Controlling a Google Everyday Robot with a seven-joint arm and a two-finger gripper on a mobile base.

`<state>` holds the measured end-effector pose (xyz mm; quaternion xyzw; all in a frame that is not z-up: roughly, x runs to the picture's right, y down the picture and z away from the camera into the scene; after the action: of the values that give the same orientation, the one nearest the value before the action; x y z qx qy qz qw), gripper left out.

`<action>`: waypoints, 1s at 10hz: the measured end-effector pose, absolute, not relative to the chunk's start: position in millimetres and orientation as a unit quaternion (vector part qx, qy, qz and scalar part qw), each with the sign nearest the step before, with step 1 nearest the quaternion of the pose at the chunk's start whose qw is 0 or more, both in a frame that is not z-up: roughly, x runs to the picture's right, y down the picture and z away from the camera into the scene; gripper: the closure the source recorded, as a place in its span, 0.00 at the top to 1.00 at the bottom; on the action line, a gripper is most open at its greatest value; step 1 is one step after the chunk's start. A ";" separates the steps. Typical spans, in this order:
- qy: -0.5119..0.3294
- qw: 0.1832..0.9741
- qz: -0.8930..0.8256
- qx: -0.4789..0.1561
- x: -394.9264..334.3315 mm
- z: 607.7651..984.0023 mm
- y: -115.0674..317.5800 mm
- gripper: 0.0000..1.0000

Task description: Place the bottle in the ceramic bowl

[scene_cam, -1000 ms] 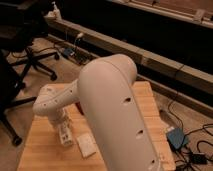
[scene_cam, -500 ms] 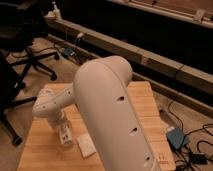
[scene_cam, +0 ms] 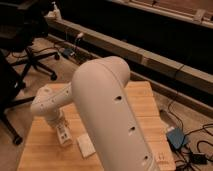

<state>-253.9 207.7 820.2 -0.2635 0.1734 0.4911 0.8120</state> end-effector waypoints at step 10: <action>0.110 0.794 0.559 -0.214 -232.7 795.8 59.3 0.33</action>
<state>-232.7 59.3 795.8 -0.2145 0.1100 0.5586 0.7937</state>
